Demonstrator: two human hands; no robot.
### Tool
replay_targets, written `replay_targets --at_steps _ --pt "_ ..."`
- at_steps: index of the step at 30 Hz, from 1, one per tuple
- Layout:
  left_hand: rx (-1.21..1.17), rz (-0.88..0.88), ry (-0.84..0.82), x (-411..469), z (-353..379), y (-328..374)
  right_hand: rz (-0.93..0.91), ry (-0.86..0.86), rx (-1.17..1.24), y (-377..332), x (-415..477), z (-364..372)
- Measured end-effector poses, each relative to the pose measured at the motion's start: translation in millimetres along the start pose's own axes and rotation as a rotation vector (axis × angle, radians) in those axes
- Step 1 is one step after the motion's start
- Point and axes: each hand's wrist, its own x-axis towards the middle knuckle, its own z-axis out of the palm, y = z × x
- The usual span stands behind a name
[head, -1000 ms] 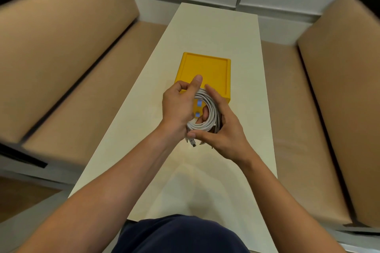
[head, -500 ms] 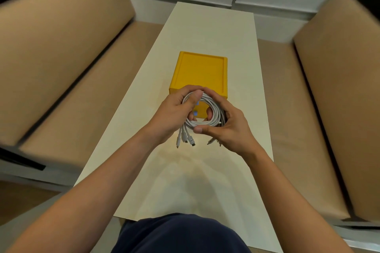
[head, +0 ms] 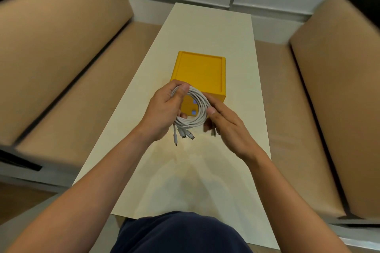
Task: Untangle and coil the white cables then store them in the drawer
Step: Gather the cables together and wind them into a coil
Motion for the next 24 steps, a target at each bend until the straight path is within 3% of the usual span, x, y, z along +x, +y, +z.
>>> replay_targets --at_steps 3,11,17,21,24 --pt "-0.121 -0.009 -0.038 -0.2 -7.1 8.0 -0.051 0.009 0.044 4.9 -3.7 -7.5" --pt "-0.312 -0.046 -0.088 -5.3 -1.6 19.1 -0.144 -0.024 -0.371 0.2 -8.9 -9.1" --pt "-0.297 -0.062 -0.102 -9.7 11.5 19.9 -0.217 0.221 -0.678 14.7 0.6 -4.9" --pt "-0.282 -0.051 -0.103 -11.5 13.6 19.8 -0.126 0.213 -0.549 7.8 8.4 -6.6" --pt "-0.162 0.012 -0.061 -8.9 10.3 23.1 -0.047 0.256 -0.248 -2.9 9.0 -3.7"
